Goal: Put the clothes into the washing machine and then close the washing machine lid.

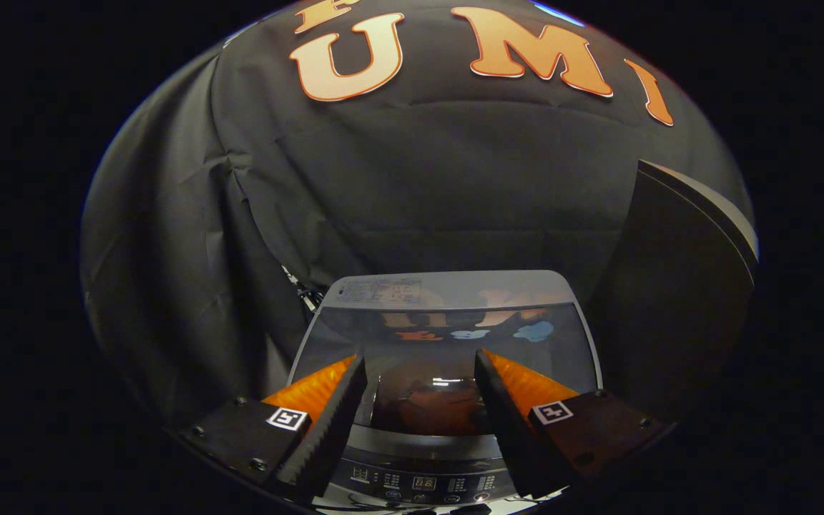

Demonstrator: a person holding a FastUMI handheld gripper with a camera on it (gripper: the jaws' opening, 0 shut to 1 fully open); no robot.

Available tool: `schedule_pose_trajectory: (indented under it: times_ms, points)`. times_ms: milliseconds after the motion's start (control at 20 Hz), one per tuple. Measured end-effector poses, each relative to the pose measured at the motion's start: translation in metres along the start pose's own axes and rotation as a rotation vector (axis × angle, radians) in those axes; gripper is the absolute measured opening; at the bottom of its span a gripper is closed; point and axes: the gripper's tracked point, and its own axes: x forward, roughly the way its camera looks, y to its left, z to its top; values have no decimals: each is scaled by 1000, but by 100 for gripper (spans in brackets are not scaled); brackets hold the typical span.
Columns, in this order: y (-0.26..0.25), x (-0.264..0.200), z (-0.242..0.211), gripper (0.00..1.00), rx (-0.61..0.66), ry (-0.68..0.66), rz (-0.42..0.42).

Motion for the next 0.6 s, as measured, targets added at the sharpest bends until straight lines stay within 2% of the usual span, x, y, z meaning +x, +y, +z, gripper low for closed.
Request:
schedule_pose_trajectory:
  times_ms: [150,350,600]
  points:
    - [0,-7,15,98,-18,-35,3]
    - [4,-42,66,98,-33,-139,30]
    - [-14,-130,134,98,-14,-289,10]
